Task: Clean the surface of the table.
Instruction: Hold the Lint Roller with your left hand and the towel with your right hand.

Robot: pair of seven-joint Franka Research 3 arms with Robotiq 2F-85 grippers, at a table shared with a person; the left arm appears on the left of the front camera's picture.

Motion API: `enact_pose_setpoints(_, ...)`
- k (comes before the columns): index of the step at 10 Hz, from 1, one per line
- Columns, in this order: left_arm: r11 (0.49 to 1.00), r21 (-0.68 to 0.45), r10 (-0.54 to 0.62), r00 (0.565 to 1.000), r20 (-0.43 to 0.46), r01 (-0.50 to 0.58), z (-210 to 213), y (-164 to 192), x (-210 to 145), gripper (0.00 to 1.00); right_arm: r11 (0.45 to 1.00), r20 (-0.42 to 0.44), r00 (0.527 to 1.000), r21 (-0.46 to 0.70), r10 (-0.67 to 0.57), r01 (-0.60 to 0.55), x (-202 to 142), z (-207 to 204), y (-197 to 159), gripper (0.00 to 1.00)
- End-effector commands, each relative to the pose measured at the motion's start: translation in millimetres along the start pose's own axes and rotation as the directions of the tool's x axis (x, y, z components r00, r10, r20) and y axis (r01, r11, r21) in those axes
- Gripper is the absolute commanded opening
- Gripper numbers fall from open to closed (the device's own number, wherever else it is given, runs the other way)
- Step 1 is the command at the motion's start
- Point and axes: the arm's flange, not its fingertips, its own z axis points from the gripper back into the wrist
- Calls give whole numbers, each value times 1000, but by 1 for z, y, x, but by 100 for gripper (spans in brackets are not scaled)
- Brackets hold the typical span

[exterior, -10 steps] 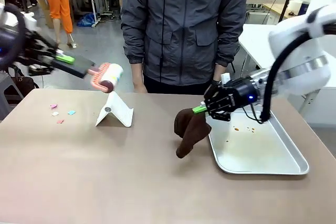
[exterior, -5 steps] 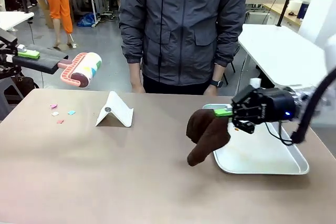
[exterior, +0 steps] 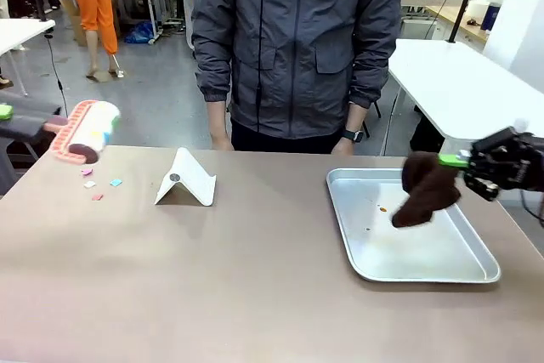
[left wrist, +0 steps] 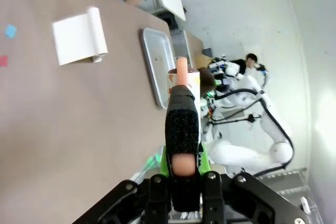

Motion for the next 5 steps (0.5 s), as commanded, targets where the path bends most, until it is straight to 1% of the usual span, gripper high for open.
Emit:
enact_pose_setpoints(1, 999, 15, 29, 994, 108, -31, 50, 16, -19, 0, 999, -63, 997, 3, 32, -32, -51, 33, -27, 0)
enact_pose_setpoints(2, 993, 5, 115, 977, 177, -118, 88, 28, -31, 0, 998, -82, 994, 11, 68, -68, -57, 61, -37, 0)
enact_pose_setpoints(3, 993, 16, 114, 970, 216, -120, 108, 36, -43, 0, 995, -83, 992, 41, 91, -88, -65, 82, -46, 0)
enact_pose_setpoints(4, 985, 20, 157, 948, 278, -169, 124, 43, -54, 0, 994, -60, 994, 62, 95, -91, -73, 101, -54, 0)
enact_pose_setpoints(5, 983, 28, 166, 937, 308, -183, 132, 46, -63, 0, 990, -48, 994, 106, 100, -95, -77, 117, -60, 0)
